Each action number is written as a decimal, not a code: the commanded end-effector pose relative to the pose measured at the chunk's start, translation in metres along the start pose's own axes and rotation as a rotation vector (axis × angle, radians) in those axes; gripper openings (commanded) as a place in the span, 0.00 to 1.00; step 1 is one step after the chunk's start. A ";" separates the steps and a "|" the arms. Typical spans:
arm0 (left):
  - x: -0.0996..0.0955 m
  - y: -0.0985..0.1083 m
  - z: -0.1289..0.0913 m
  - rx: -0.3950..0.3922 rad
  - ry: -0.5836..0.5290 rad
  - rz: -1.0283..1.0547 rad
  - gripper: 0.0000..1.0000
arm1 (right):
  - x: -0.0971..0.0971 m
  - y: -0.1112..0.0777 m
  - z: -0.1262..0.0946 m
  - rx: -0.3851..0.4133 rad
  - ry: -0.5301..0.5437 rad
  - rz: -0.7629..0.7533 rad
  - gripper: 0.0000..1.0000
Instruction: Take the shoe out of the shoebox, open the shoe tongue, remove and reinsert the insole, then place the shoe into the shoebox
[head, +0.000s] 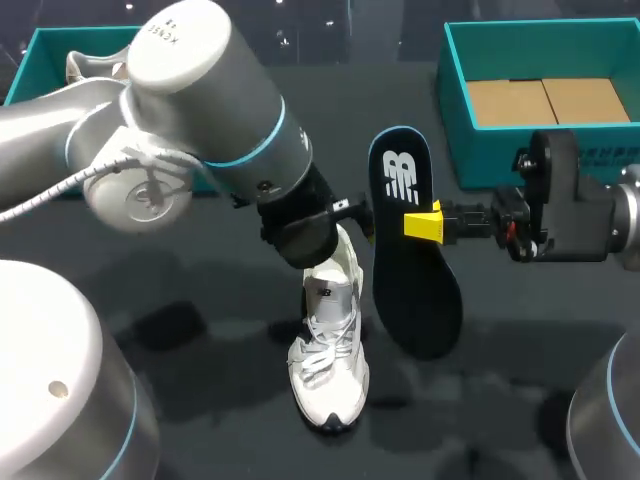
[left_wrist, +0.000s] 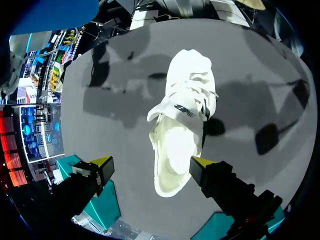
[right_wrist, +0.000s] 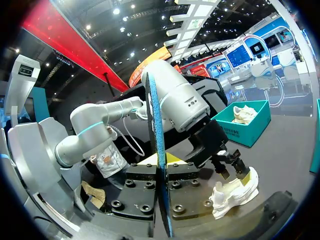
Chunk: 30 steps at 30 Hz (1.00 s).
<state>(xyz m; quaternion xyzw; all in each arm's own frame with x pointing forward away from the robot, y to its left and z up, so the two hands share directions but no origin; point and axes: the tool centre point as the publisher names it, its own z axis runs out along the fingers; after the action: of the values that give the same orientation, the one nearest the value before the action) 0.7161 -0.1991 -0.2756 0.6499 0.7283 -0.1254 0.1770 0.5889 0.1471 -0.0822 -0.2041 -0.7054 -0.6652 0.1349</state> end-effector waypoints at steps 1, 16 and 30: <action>0.004 0.002 -0.005 0.002 -0.122 0.014 1.00 | 0.001 0.000 0.002 0.000 -0.003 0.001 0.00; -0.037 0.035 -0.064 -0.015 -0.757 0.072 1.00 | 0.001 0.000 0.002 0.000 -0.003 0.001 0.00; -0.037 0.035 -0.064 -0.015 -0.757 0.072 1.00 | 0.001 0.000 0.002 0.000 -0.003 0.001 0.00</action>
<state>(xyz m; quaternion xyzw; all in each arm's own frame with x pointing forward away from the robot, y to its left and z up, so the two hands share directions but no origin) 0.7500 -0.2029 -0.1962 0.6022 0.6171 -0.3080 0.4021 0.5889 0.1472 -0.0822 -0.2041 -0.7054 -0.6652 0.1349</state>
